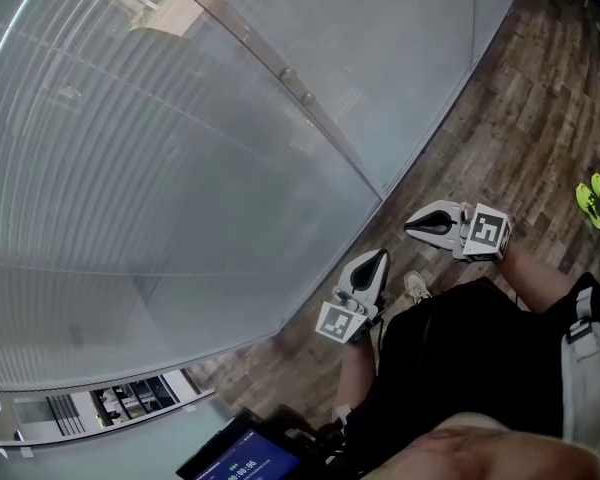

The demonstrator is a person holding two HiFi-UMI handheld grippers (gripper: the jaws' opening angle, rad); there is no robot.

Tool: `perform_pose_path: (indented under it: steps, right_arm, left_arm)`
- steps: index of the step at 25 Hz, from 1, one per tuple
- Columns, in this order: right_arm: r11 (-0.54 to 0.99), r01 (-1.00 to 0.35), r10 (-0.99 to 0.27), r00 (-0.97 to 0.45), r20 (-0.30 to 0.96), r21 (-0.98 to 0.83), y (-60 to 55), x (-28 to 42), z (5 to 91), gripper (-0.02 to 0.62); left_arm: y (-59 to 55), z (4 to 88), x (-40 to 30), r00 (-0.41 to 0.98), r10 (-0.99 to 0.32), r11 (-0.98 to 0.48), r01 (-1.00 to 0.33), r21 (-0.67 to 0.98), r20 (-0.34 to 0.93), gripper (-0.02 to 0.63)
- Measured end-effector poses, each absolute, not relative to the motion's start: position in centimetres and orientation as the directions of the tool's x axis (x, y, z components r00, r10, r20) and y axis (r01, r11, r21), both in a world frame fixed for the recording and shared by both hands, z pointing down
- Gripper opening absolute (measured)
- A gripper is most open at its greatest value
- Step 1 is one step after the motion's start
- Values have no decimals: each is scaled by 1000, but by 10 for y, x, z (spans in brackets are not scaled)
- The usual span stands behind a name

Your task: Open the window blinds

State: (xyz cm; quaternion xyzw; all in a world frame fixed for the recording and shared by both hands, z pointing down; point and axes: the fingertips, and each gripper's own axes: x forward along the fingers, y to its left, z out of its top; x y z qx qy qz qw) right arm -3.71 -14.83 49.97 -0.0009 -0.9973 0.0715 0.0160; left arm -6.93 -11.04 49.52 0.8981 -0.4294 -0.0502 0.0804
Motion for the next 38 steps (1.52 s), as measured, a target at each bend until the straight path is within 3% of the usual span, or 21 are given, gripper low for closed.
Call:
perform_pose_path:
  steps: [12,32,38]
  right_arm:
    - [987,-138,-137,-990,23,-76,-206,-83,486,6]
    - [985,-170,-170,-985,15,0,-234,-99,462,6]
    - [976,-189,-194,-980,41,108,-247,-108,451,6]
  left_arm:
    - [-149,493,-114,721,-692,-716,-680,159,-38,2]
    - [-147,486,-140,675,-733,-677,-712,185,-83,2]
    - [-146,484,-142,668,-739,-671,-720,177,-87,2]
